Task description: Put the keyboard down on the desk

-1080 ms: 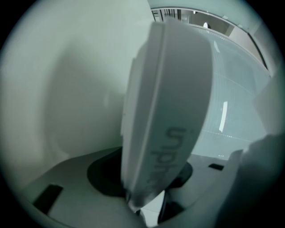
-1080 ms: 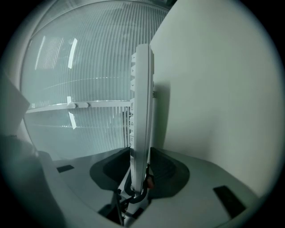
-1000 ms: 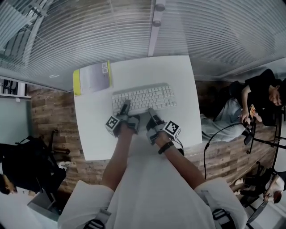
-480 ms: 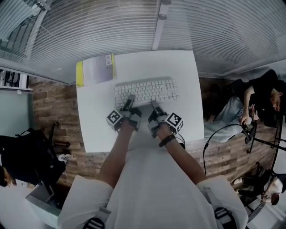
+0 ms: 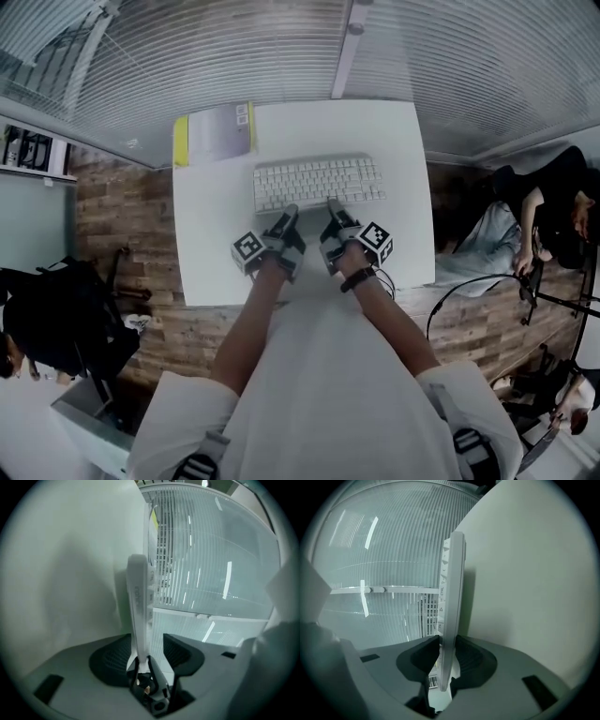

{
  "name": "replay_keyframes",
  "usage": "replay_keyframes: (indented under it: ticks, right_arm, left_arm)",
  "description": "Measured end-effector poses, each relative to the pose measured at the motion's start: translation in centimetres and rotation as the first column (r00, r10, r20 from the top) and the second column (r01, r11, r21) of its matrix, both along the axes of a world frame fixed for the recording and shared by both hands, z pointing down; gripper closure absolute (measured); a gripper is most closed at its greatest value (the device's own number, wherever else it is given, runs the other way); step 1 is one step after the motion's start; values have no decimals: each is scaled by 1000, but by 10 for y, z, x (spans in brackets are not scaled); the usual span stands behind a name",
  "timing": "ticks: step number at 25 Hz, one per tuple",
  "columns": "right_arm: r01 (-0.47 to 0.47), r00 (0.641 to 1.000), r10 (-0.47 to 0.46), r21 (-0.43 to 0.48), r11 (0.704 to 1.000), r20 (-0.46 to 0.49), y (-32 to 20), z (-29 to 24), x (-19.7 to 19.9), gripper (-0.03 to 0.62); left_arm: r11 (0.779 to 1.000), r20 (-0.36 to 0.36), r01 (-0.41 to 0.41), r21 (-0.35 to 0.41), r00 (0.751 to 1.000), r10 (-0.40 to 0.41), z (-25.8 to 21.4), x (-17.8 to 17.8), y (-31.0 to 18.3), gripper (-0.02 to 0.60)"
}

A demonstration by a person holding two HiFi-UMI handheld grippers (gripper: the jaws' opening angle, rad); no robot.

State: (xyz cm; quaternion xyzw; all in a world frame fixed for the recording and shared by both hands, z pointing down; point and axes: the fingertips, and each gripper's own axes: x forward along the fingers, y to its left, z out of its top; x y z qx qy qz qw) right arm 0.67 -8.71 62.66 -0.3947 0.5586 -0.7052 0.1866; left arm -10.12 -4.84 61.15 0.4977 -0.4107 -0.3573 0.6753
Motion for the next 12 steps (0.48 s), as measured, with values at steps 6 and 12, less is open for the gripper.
replay_keyframes:
  ticks: [6, 12]
  right_arm:
    - [-3, 1000, 3, -15, 1000, -19, 2, 9, 0, 484]
    - [-3, 999, 0, -51, 999, -48, 5, 20, 2, 482]
  left_arm:
    - [999, -21, -28, -21, 999, 28, 3, 10, 23, 387]
    - [997, -43, -73, 1, 996, 73, 1, 12, 24, 387]
